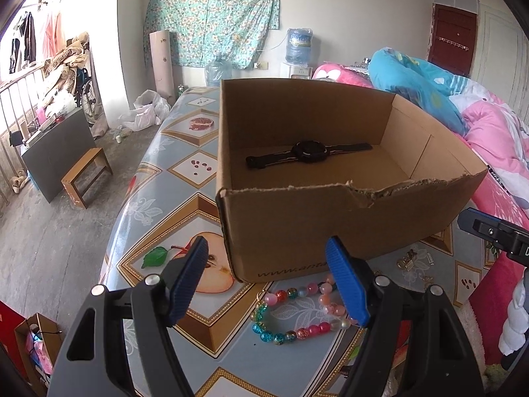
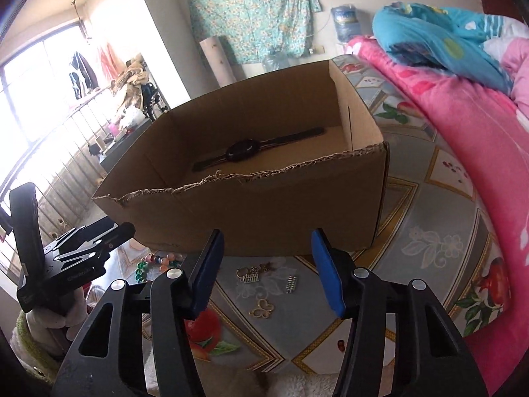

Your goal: Organize jewelry

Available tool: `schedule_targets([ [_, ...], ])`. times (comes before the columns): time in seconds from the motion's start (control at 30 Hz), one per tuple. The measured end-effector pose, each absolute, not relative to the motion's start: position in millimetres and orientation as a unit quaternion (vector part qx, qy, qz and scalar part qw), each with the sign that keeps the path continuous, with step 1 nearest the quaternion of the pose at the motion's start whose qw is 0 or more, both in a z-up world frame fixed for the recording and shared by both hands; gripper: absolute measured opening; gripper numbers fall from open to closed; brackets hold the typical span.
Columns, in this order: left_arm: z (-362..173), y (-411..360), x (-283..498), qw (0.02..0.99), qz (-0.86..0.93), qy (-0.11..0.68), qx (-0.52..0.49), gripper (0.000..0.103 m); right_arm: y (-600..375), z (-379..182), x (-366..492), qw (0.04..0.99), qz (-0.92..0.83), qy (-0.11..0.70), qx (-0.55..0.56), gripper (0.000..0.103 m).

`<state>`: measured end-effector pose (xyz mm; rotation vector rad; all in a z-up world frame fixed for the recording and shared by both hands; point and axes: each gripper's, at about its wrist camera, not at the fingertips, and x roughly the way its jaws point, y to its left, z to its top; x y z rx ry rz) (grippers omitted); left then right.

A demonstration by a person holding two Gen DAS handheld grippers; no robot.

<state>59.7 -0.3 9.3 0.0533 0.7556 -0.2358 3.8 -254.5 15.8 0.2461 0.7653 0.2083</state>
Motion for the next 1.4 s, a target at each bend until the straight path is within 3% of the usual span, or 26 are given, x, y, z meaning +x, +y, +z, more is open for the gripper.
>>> schedule_targets([
  [1.13,9,-13,69,0.92,-0.076,0.382,0.028,0.074,-260,22,12,0.923,0.069,0.361,0.117,0.055],
  [1.27,8,-7,70,0.919,-0.071,0.387,0.004,0.074,-260,26,4,0.929,0.049,0.354,0.095,0.065],
  [1.4,12,-4,60,0.926,-0.065,0.373,0.006,0.074,-260,32,-12,0.939,0.026,0.336,0.072,0.081],
])
